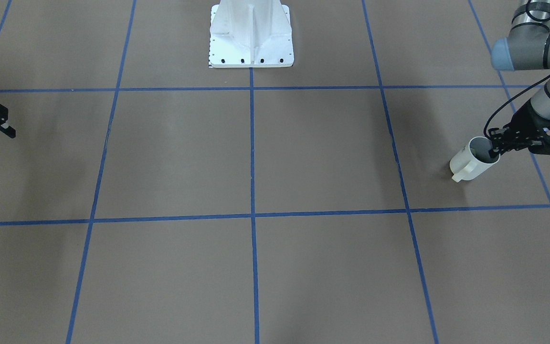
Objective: Left arm hands cup to right arm to dump lemon
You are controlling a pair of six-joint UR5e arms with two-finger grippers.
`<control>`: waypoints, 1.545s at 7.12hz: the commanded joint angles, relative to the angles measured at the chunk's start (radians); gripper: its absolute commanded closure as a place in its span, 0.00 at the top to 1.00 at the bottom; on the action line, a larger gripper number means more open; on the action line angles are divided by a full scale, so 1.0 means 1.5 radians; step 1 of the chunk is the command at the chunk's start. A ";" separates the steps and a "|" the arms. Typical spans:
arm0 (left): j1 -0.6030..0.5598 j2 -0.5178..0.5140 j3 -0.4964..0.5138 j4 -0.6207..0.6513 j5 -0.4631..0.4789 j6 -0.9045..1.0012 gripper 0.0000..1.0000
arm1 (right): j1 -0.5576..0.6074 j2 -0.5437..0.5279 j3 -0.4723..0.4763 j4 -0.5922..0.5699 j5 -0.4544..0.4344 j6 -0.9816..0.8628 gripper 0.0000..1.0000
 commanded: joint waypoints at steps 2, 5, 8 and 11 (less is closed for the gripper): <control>-0.002 -0.022 -0.012 0.011 -0.011 0.001 0.00 | -0.001 0.024 -0.007 0.051 0.002 -0.001 0.99; -0.028 -0.131 -0.054 0.157 -0.053 -0.240 0.00 | -0.020 0.092 -0.040 0.162 -0.007 -0.002 0.98; -0.024 -0.281 -0.053 0.169 -0.078 -0.724 0.00 | -0.085 0.206 -0.051 0.190 -0.091 0.003 0.99; 0.032 -0.394 -0.046 0.170 -0.080 -0.999 0.00 | -0.210 0.277 -0.043 0.197 -0.324 0.003 0.99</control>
